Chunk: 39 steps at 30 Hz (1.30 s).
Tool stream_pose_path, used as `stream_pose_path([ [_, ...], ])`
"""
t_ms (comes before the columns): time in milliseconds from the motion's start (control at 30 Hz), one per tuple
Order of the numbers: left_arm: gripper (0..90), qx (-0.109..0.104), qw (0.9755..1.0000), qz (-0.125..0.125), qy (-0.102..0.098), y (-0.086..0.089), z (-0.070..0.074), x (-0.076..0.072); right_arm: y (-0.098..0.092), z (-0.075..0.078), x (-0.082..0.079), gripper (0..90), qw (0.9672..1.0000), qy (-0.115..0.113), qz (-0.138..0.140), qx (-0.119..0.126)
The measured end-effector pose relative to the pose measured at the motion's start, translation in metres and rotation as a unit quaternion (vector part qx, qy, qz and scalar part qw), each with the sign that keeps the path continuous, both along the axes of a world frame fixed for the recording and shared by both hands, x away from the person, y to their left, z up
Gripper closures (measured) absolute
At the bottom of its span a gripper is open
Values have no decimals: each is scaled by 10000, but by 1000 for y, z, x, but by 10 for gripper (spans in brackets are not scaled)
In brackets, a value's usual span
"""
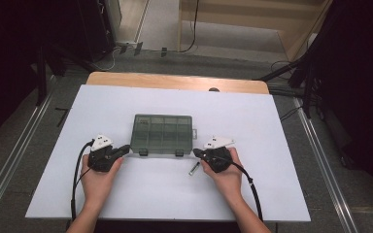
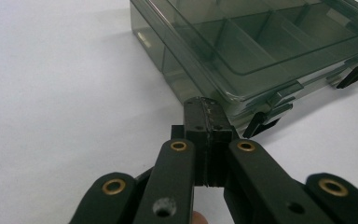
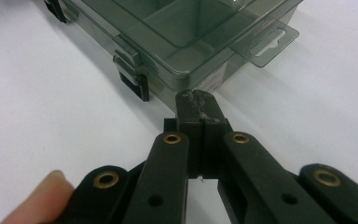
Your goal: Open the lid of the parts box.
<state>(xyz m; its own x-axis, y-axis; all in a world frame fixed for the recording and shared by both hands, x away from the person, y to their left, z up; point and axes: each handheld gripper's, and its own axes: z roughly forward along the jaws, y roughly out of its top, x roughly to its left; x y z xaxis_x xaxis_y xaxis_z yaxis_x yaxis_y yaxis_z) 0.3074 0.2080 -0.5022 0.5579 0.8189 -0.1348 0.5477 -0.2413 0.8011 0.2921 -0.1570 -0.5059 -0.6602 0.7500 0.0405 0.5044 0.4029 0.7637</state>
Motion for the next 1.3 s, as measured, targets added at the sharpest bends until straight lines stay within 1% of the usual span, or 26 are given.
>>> stream_pose_path([
  [567,900,19,10000,-5,-12,0,0,0,1,-2,1,900,10000,-32,-8,-37],
  [1167,900,-7,10000,-5,-10,0,0,0,1,-1,1,900,10000,-51,-5,3],
  [1233,900,-23,10000,-15,-1,0,0,0,1,-1,1,900,10000,-50,-7,7],
  [1300,900,-84,10000,6,8,1,-1,0,1,-1,1,900,10000,-57,-10,6],
])
